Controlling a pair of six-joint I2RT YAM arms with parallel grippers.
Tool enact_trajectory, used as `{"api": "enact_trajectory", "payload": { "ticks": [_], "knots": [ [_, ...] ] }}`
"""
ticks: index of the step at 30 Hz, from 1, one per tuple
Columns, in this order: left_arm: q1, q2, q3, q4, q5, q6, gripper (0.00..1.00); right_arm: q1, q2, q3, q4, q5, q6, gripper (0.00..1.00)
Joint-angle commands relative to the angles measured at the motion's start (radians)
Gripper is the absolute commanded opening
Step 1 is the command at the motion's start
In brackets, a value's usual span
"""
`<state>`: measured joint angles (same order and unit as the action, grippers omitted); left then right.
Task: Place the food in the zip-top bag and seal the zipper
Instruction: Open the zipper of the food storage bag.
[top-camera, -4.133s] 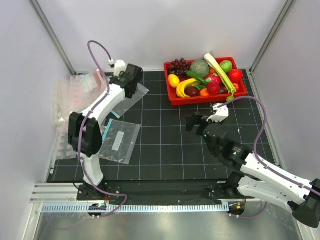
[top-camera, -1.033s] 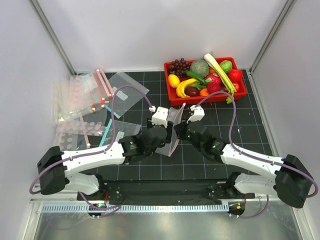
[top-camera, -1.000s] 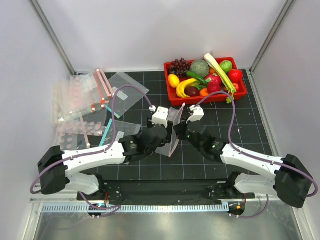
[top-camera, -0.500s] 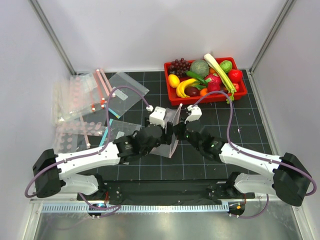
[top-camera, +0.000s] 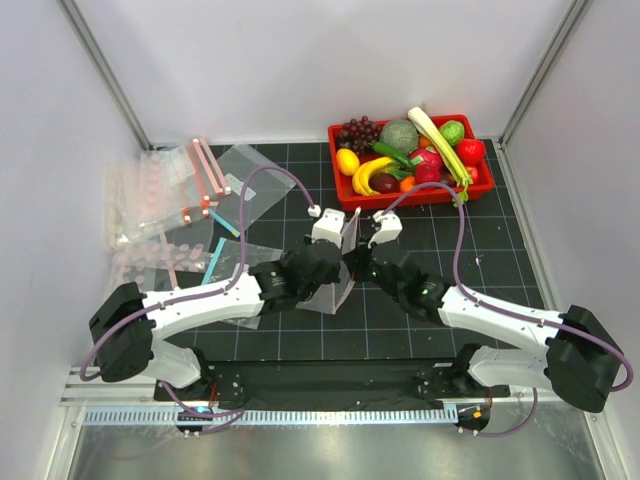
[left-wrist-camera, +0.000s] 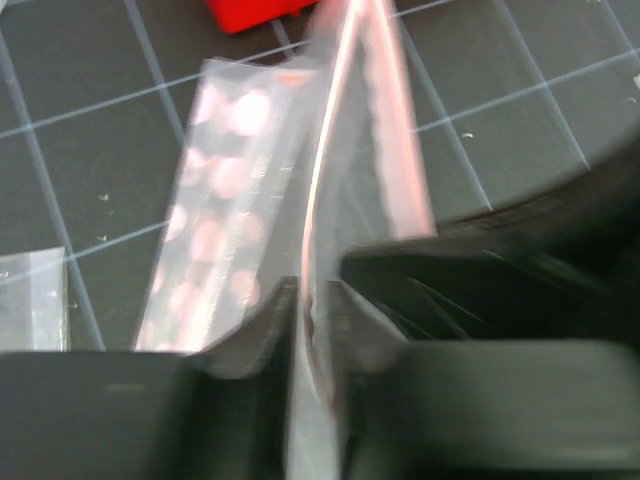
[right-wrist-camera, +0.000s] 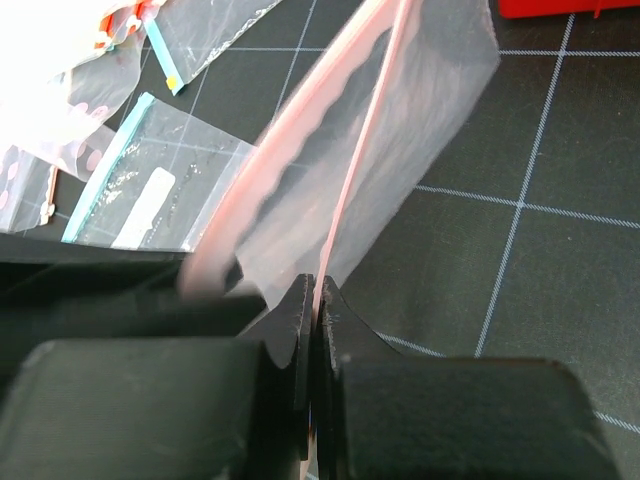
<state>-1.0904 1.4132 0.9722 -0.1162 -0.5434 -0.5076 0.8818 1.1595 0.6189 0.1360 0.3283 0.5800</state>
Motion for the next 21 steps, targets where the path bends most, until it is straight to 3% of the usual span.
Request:
{"api": "enact_trajectory", "payload": {
  "ticks": [1,3,8,21],
  "knots": [
    [0.027,-0.006,0.048,-0.036,-0.007,-0.005,0.12,0.006,-0.006,0.036,0.034,0.021,-0.012,0.01],
    [0.027,-0.019,0.052,-0.062,-0.038,0.003,0.0,0.005,-0.007,0.041,0.016,0.057,-0.006,0.01],
    [0.026,-0.053,0.109,-0.187,-0.089,0.024,0.0,0.006,0.014,0.056,-0.019,0.092,0.012,0.02],
    [-0.008,-0.135,0.217,-0.471,-0.408,0.03,0.0,0.002,0.095,0.104,-0.067,0.158,0.046,0.08]
  ]
}}
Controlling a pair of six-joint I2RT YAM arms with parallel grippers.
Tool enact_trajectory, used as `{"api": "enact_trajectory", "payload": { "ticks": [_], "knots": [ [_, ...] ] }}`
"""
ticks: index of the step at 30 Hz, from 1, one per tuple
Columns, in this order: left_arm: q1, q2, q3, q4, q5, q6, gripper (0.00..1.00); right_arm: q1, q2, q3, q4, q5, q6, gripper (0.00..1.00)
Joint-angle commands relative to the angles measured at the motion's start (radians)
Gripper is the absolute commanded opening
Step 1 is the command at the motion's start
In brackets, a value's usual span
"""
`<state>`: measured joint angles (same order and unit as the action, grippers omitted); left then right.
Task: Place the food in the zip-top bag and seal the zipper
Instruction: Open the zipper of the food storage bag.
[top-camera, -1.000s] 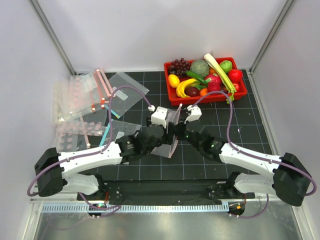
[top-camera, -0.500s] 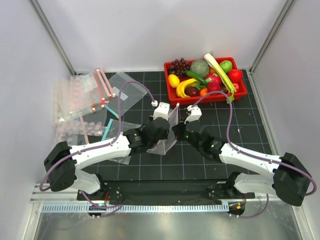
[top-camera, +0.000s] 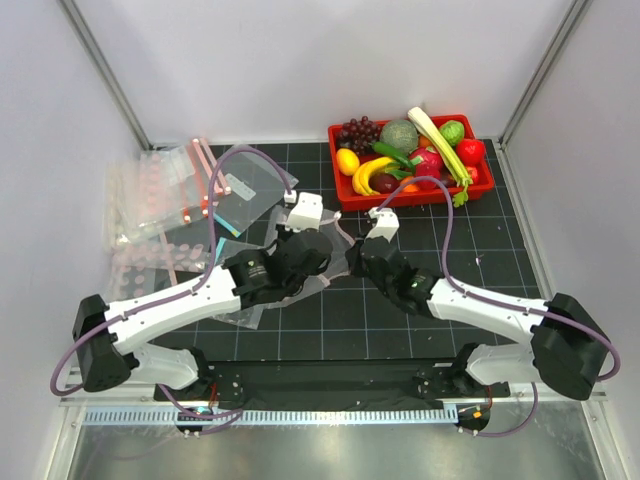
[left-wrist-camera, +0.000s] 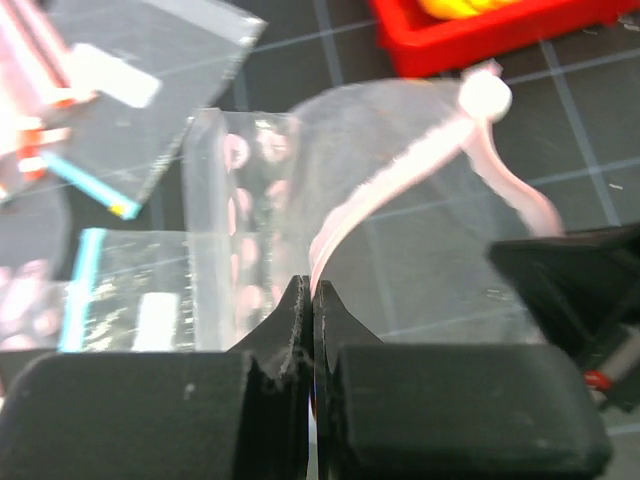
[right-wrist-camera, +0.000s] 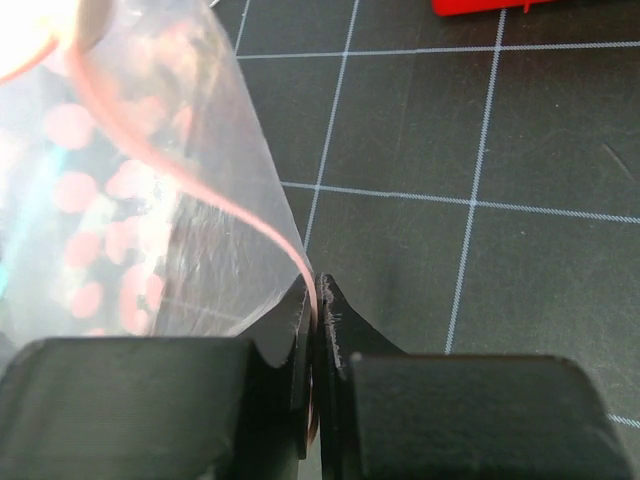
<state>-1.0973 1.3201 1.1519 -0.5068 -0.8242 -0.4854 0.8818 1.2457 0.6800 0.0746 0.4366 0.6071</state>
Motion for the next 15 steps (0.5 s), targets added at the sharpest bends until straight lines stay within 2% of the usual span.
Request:
{"api": "enact_trajectory", "payload": {
  "ticks": [1,6,12,15],
  "knots": [
    [-0.001,-0.045,0.038,-0.085,-0.139,0.008,0.0,0.002,0.011,0.046,-0.009,0.057,0.02,0.09],
    [0.0,-0.05,0.045,-0.116,-0.199,0.011,0.0,-0.006,0.009,0.049,-0.025,0.065,0.023,0.16],
    [0.008,-0.041,0.081,-0.211,-0.317,0.001,0.0,-0.021,0.029,0.062,-0.053,0.071,0.037,0.18],
    [0.008,-0.059,0.083,-0.216,-0.299,0.011,0.0,-0.026,0.046,0.075,-0.067,0.067,0.042,0.18]
  ]
}}
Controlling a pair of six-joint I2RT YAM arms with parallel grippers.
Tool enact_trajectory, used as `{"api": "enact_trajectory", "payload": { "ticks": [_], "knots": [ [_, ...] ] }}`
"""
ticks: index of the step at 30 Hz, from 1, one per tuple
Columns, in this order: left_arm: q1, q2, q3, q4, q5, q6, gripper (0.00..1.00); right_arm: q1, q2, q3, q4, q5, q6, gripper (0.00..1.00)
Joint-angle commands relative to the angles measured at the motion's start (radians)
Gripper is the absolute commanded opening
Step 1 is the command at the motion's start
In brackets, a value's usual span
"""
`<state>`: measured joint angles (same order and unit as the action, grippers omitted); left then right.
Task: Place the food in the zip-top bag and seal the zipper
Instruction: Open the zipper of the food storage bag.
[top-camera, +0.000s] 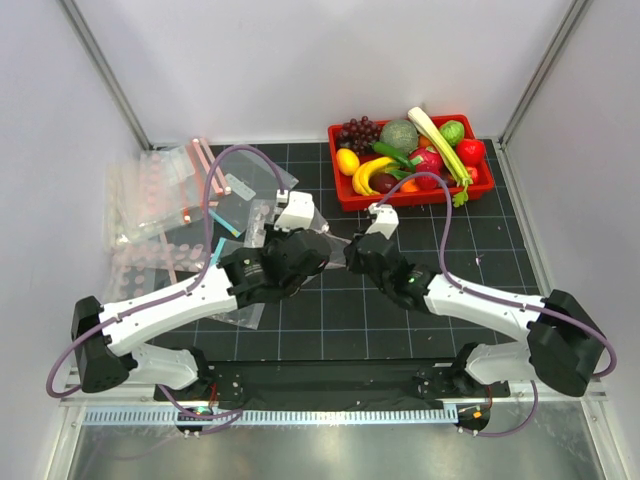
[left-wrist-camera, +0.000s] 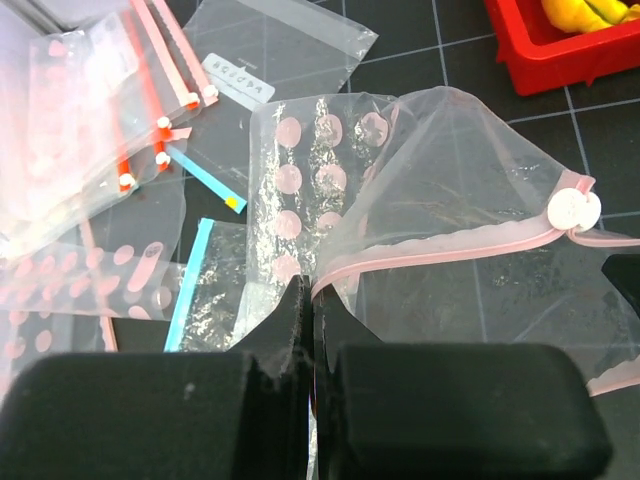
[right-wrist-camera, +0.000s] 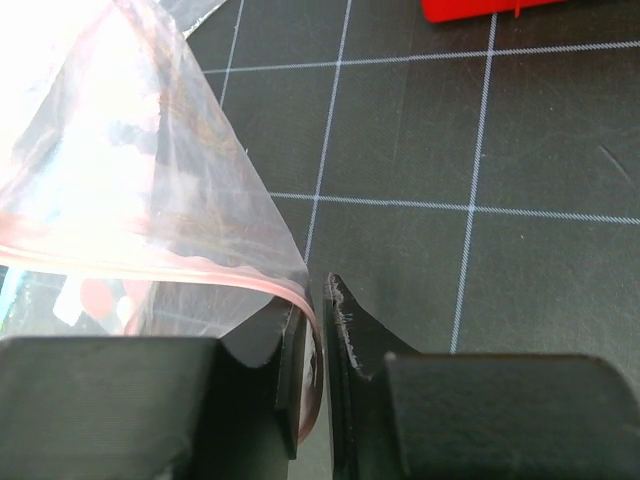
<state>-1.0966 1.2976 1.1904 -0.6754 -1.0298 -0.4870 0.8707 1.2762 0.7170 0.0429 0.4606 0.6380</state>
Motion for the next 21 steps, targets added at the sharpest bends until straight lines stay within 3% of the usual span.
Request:
{"api": "enact_trajectory", "payload": {
  "ticks": [1,2,5,8,11,16,21],
  "knots": [
    [0.007,-0.038,0.047,-0.049,-0.085,0.021,0.0,-0.015,0.017,0.039,-0.035,0.033,0.006,0.19],
    [0.006,-0.038,0.055,-0.047,-0.082,0.027,0.0,-0.015,0.015,0.039,-0.031,0.029,0.003,0.2],
    [0.004,-0.018,0.083,-0.05,-0.047,0.045,0.0,-0.015,0.012,0.032,-0.003,-0.005,-0.021,0.39],
    [0.004,0.037,0.119,-0.049,-0.007,0.06,0.0,-0.013,0.003,0.025,0.037,-0.071,-0.053,0.51],
    [0.007,0.081,0.14,-0.036,0.025,0.067,0.0,-0.015,-0.009,0.019,0.06,-0.112,-0.07,0.55],
    [0.11,0.172,0.123,0.031,0.137,0.076,0.0,-0.015,-0.04,0.002,0.084,-0.129,-0.089,0.64],
    [0.142,0.236,0.123,0.054,0.166,0.077,0.0,-0.015,-0.034,0.009,0.084,-0.135,-0.1,0.8]
  ]
}}
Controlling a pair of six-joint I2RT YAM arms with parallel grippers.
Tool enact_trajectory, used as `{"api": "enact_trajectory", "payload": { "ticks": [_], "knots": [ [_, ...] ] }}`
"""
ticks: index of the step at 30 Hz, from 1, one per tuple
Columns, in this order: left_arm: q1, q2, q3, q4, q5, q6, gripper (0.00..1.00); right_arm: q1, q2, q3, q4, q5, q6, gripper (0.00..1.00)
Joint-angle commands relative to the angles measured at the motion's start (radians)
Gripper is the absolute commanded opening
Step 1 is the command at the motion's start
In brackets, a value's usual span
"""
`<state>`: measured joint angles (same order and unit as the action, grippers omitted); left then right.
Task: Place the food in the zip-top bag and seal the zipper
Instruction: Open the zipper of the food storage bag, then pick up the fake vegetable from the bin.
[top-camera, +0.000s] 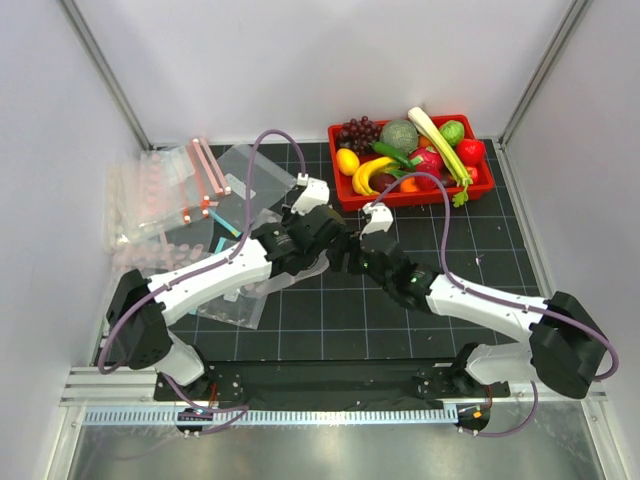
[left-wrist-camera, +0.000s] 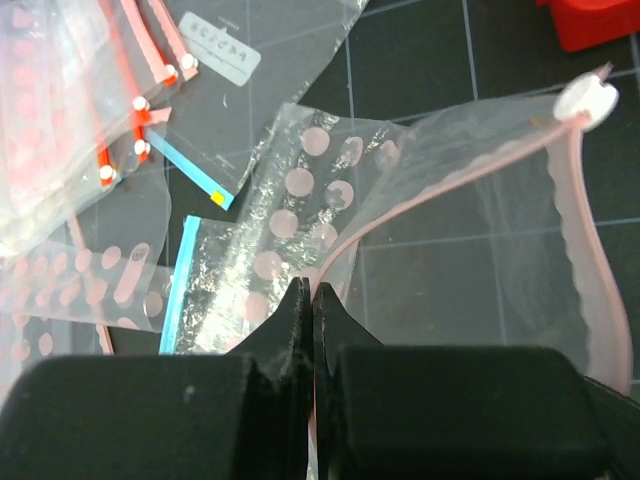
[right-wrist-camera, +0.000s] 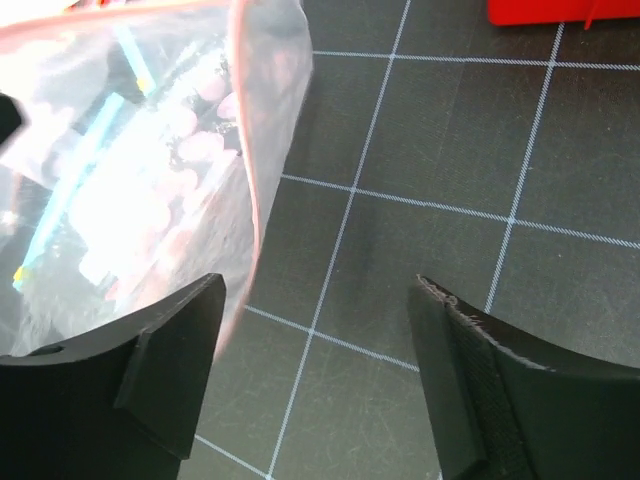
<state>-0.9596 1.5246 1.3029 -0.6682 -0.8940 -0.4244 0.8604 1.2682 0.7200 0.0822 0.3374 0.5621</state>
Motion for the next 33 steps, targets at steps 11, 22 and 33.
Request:
{"api": "enact_trajectory", "payload": {
  "ticks": [11,22,33],
  "knots": [
    [0.044,0.017,-0.004,0.058,0.053,0.009,0.0,-0.009,-0.242,-0.086,0.08,0.093,-0.099,0.86],
    [0.044,-0.029,-0.028,0.078,0.039,0.012,0.0,-0.44,-0.123,0.125,-0.117,0.031,0.007,0.77],
    [0.044,-0.072,-0.04,0.081,0.107,-0.001,0.0,-0.61,0.316,0.527,-0.163,0.109,-0.234,0.65]
  ]
}}
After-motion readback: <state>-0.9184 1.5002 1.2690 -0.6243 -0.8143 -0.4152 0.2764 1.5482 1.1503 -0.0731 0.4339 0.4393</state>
